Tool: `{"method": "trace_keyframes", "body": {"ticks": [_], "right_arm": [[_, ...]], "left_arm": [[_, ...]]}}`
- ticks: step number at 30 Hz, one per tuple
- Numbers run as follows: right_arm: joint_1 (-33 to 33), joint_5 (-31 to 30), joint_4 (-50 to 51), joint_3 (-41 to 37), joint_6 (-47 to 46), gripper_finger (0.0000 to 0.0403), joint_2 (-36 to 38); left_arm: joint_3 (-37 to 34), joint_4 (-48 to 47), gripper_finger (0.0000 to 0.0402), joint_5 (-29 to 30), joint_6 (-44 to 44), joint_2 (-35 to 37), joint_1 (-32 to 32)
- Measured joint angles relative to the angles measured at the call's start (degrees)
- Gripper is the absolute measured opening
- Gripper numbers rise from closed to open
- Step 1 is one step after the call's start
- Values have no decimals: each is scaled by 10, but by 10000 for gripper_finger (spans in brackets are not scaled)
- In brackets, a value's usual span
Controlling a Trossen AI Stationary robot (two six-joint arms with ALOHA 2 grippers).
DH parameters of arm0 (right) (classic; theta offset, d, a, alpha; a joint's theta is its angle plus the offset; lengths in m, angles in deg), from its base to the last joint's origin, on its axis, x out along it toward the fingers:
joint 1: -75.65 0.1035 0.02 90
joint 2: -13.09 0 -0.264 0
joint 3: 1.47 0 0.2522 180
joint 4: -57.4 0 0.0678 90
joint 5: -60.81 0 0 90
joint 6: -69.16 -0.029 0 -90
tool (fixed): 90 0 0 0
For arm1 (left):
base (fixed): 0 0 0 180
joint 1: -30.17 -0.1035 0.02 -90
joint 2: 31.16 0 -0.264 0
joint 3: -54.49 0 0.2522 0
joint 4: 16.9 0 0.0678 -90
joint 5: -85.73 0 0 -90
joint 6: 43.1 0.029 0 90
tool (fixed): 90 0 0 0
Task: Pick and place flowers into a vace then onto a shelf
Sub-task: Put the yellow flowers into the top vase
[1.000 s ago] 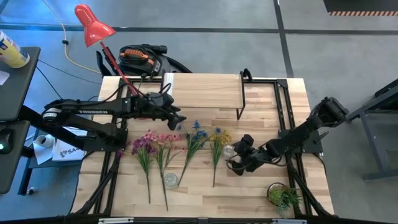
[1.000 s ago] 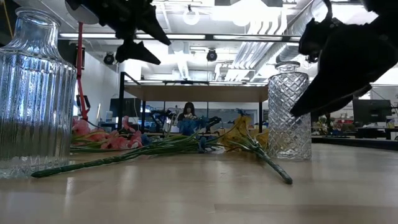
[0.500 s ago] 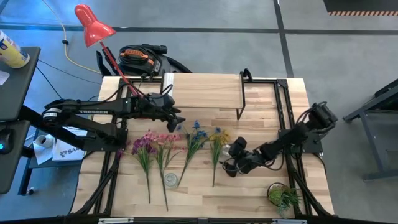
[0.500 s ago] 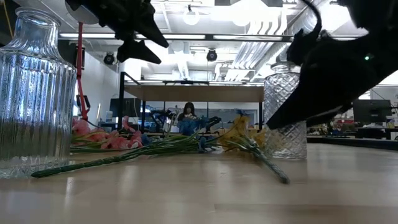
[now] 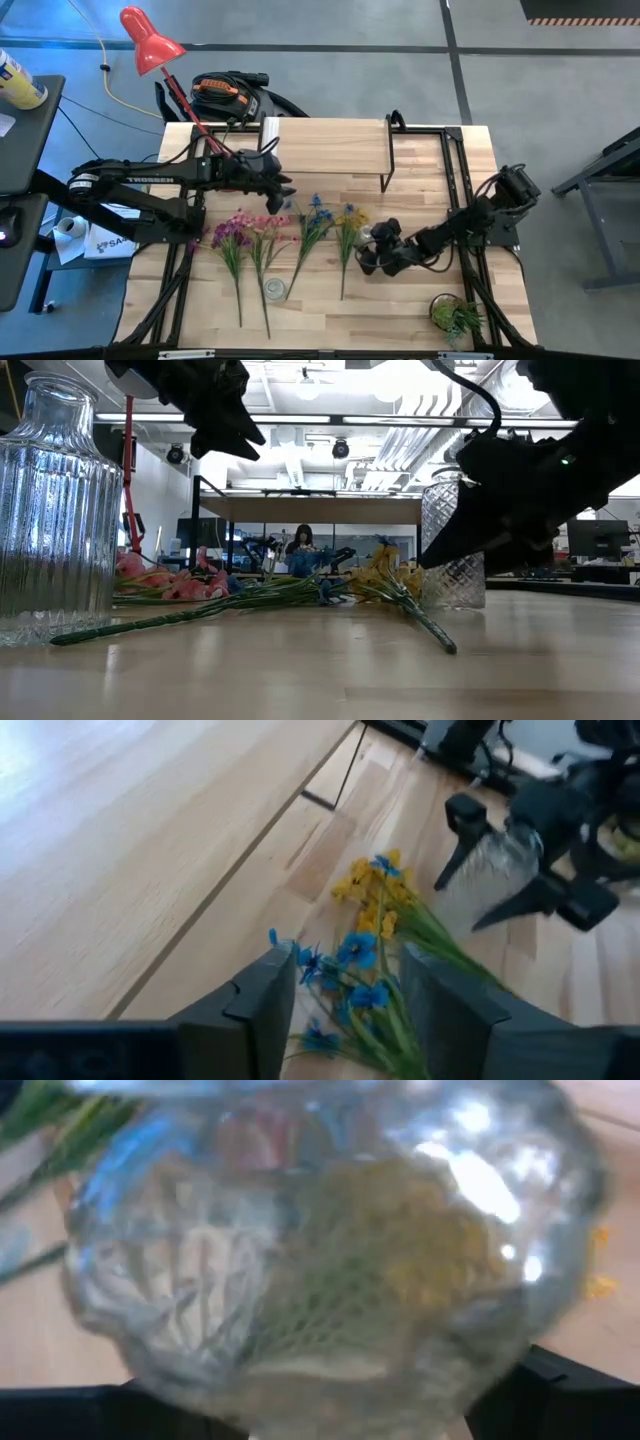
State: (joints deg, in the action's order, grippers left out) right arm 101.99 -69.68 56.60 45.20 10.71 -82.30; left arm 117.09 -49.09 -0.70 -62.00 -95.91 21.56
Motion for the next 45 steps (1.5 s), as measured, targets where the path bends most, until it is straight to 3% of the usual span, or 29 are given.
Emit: {"method": "trace_keyframes", "body": {"ticks": [7,11,14,18,23,26,31,37,45], "right_arm": [[7,12,-20,0,-34,255,1],[18,21,14,2,-59,256,4],[31,21,43,3,-59,256,5],[50,19,74,3,-55,256,5],[96,12,127,3,-53,256,5],[132,8,145,3,-54,256,5],[183,-2,166,3,-59,256,5],[236,-18,196,3,-88,256,4],[270,-38,202,1,-92,256,3]], "left_arm": [[0,-10,166,-51,39,-40,0],[0,1,153,-106,34,-88,2],[-1,33,146,-109,2,-116,22],[3,111,135,-27,-70,-123,75],[79,56,126,85,-187,-157,148],[143,30,142,109,-239,-209,184],[263,-34,211,138,-336,-320,208],[368,-116,284,85,-460,-447,213],[467,-163,293,75,-528,-537,221]]}}
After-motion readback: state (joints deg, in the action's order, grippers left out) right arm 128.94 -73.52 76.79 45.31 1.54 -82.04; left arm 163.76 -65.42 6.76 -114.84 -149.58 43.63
